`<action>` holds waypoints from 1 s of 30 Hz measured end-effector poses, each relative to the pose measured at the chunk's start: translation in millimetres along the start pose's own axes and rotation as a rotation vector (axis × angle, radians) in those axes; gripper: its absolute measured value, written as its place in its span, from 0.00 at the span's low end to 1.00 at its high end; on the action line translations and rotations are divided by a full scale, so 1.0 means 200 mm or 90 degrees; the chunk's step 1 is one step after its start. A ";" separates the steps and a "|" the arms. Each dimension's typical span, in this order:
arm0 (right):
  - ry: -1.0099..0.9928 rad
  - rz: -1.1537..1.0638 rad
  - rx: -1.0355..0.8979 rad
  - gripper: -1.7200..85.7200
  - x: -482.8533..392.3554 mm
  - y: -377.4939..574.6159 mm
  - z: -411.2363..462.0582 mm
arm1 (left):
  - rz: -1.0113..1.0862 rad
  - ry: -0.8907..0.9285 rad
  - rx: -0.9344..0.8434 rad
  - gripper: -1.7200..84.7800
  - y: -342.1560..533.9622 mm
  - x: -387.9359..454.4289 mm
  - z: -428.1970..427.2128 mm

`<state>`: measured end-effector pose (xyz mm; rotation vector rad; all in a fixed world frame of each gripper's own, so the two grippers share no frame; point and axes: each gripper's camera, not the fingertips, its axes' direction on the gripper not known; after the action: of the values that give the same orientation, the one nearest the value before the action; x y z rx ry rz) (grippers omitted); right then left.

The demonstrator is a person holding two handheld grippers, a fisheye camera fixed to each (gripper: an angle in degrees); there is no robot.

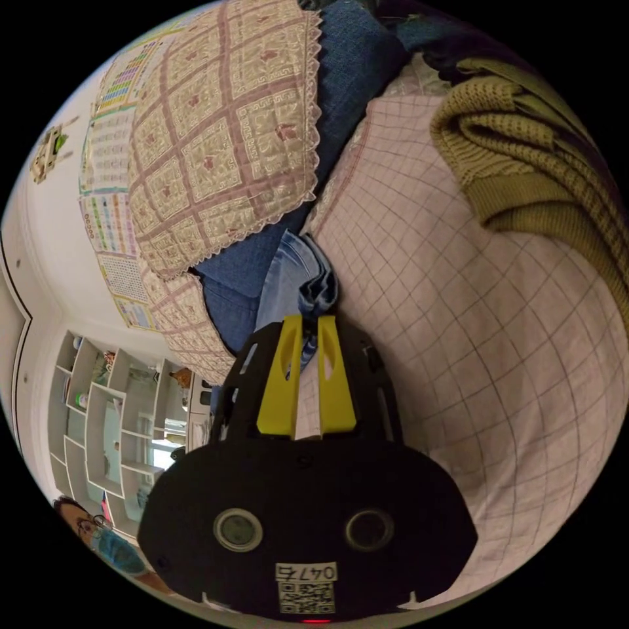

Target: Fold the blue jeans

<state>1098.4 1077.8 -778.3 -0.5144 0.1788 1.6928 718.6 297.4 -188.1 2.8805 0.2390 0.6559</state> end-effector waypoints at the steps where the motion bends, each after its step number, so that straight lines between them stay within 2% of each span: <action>1: -0.004 -0.006 0.006 0.02 0.02 0.01 -0.02 | 0.003 -0.003 0.009 0.06 -0.03 0.01 -0.04; 8: 0.046 -0.089 -0.007 0.01 0.00 0.07 -0.16 | 0.035 0.072 0.091 0.01 -0.21 -0.09 -0.43; 13: 0.034 -0.206 0.007 0.01 -0.11 0.28 -0.42 | 0.053 0.155 0.070 0.01 -0.28 -0.19 -0.70; 18: 0.018 -0.179 0.049 0.01 0.10 0.70 -0.77 | 0.121 0.148 0.021 0.01 -0.16 -0.06 -0.96; 22: 0.060 -0.085 0.055 0.01 0.40 1.05 -1.01 | 0.178 0.185 -0.086 0.01 -0.06 0.10 -0.99; 25: 0.031 -0.035 0.055 0.01 0.54 1.20 -1.06 | 0.172 0.174 -0.145 0.01 -0.07 0.14 -0.98; 30: 0.062 -0.056 0.077 0.01 0.57 1.30 -1.10 | 0.185 0.210 -0.121 0.01 -0.25 0.16 -1.28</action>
<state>886.2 1041.5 -1065.1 -0.5070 0.3217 1.5624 628.4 386.2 41.2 2.6323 -0.1957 1.1398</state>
